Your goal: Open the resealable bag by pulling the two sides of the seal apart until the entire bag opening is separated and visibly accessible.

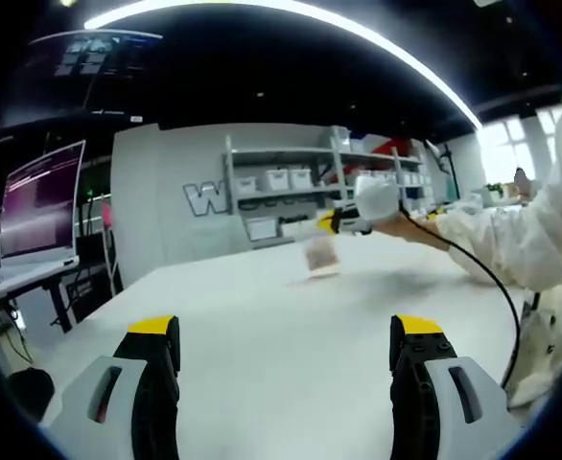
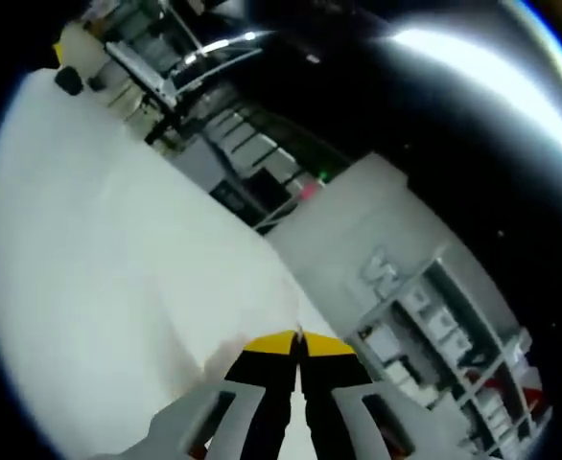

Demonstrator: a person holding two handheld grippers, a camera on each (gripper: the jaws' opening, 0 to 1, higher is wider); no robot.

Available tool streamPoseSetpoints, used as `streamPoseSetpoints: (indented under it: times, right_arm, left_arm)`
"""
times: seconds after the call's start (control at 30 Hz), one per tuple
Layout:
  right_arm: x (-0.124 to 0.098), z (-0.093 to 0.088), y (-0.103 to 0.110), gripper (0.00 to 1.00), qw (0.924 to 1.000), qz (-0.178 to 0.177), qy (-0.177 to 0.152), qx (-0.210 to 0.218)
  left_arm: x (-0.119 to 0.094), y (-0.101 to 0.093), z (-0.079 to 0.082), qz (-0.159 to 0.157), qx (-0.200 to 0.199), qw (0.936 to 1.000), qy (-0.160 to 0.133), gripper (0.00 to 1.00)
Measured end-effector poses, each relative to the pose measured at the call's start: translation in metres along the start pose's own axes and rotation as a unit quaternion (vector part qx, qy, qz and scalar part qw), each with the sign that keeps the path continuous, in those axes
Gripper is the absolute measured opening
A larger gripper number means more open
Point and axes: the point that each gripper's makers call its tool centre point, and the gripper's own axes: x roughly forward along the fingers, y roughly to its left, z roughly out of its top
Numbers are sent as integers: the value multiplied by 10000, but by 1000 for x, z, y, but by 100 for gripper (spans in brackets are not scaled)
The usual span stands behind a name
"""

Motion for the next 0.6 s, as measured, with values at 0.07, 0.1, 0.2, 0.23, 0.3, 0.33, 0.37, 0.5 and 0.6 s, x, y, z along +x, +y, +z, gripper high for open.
streamPoseSetpoints:
  times: [0.07, 0.1, 0.2, 0.23, 0.3, 0.33, 0.37, 0.5, 0.6]
  right_arm:
    - [-1, -1, -1, 0, 10000, -4, 9, -7]
    - [-2, 0, -1, 0, 10000, -4, 6, -6]
    - [-5, 0, 1, 0, 10000, 25, 8, -20]
    - [-5, 1, 1, 0, 10000, 29, 3, -27]
    - [-8, 3, 0, 0, 10000, 23, -22, -64]
    - [-9, 4, 0, 0, 10000, 20, -36, -67]
    - [-11, 6, 0, 0, 10000, 16, -50, -70]
    - [-16, 8, -1, 0, 9999, -1, -89, -101]
    - [-20, 9, 1, 0, 9998, 6, -89, -148]
  left_arm:
    - [0, -1, 0, -7, 8, 10000, -3, 90]
    - [-1, -2, 1, -10, 7, 10000, -9, 90]
    - [-2, -2, 1, -6, 11, 10000, -13, 90]
    - [-2, -2, 1, 1, 12, 10000, -15, 90]
    - [-3, -2, 2, 11, 10, 10000, -23, 90]
    - [-3, -1, 2, 17, 11, 10000, -23, 90]
    - [-3, -1, 2, 20, 13, 10000, -25, 90]
    - [-3, -4, 1, -4, 14, 10000, -22, 90]
    - [-4, -5, 0, -15, 14, 10000, -11, 90]
